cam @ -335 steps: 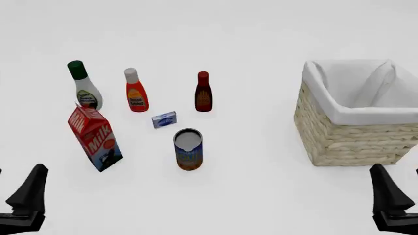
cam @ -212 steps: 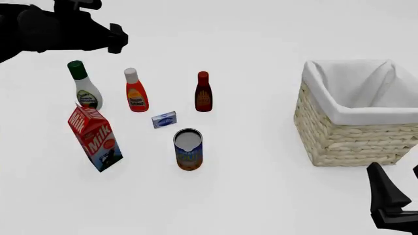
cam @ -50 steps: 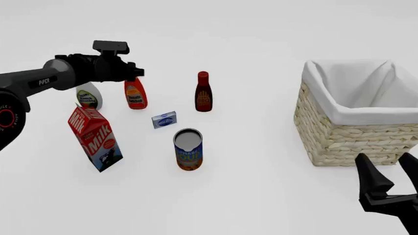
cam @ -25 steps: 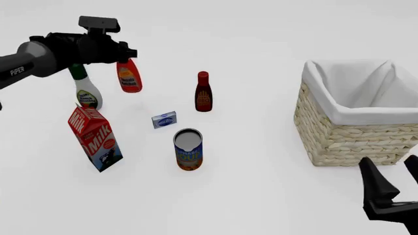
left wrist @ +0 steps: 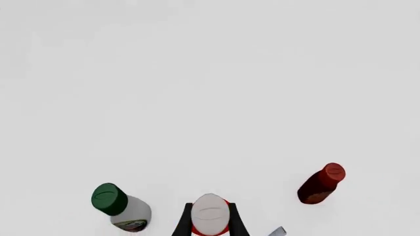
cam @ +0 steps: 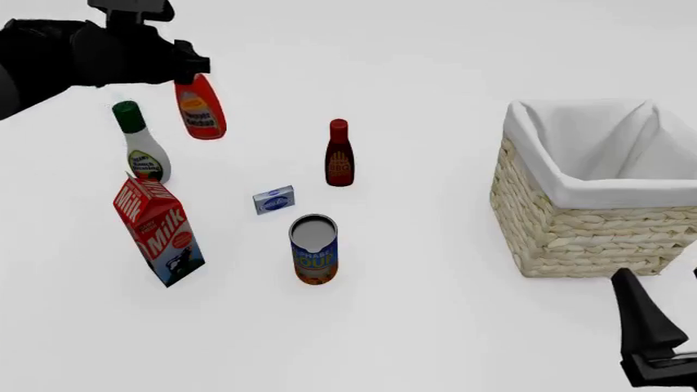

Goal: Pick the ketchup and place it in the basket.

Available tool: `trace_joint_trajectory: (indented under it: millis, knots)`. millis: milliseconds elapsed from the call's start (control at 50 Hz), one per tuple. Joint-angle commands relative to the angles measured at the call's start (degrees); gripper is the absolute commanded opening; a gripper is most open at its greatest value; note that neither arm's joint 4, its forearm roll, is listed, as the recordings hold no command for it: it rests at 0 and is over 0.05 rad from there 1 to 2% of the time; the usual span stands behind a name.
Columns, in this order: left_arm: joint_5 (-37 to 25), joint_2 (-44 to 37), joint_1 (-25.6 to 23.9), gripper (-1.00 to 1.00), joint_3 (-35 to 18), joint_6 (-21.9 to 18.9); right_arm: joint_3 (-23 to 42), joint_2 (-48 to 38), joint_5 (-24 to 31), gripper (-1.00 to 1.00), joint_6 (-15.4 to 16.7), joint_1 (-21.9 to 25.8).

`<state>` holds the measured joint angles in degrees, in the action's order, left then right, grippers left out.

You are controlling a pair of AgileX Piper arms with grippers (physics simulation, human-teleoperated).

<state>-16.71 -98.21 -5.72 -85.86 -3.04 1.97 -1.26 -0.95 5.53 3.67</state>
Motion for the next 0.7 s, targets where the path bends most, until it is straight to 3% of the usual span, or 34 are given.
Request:
trace_joint_trajectory:
  millis: [20,200,220,260,340,480,520,580,600,700]
  knots:
    - [-2.82,8.94,-1.20,-1.00,4.49,-0.50,1.93,1.18,2.27,1.00,1.82,3.77]
    - [-5.15,14.73,-2.81,-1.00,8.30,-0.41,4.55,1.07,5.74,1.00,1.66,8.33]
    - [-5.35,15.48,-2.87,-1.00,8.76,-0.37,4.87,0.89,6.12,1.00,3.35,9.42]
    - [-5.99,16.90,-3.24,-1.00,9.55,-0.33,6.57,0.67,7.26,1.00,1.57,10.38]
    - [-6.87,19.11,-3.89,-1.00,10.78,-0.33,8.46,-0.90,7.68,1.00,2.31,13.03]
    - [-9.29,24.05,-5.87,-1.00,13.73,-0.05,13.12,-7.08,6.93,1.00,2.46,20.46]
    - [-10.01,25.45,-6.65,-1.00,14.47,0.04,14.06,-8.45,6.61,1.00,0.68,21.92]
    - [-10.95,27.17,-7.03,-1.00,14.95,0.23,14.72,-10.01,5.86,1.00,1.55,23.02]
    - [-11.61,28.09,-7.67,-1.00,15.26,0.64,15.40,-11.45,5.44,1.00,-0.18,24.05]
    - [-13.27,30.90,-8.65,-1.00,16.30,1.17,17.77,-15.63,4.35,1.00,-1.46,27.23]
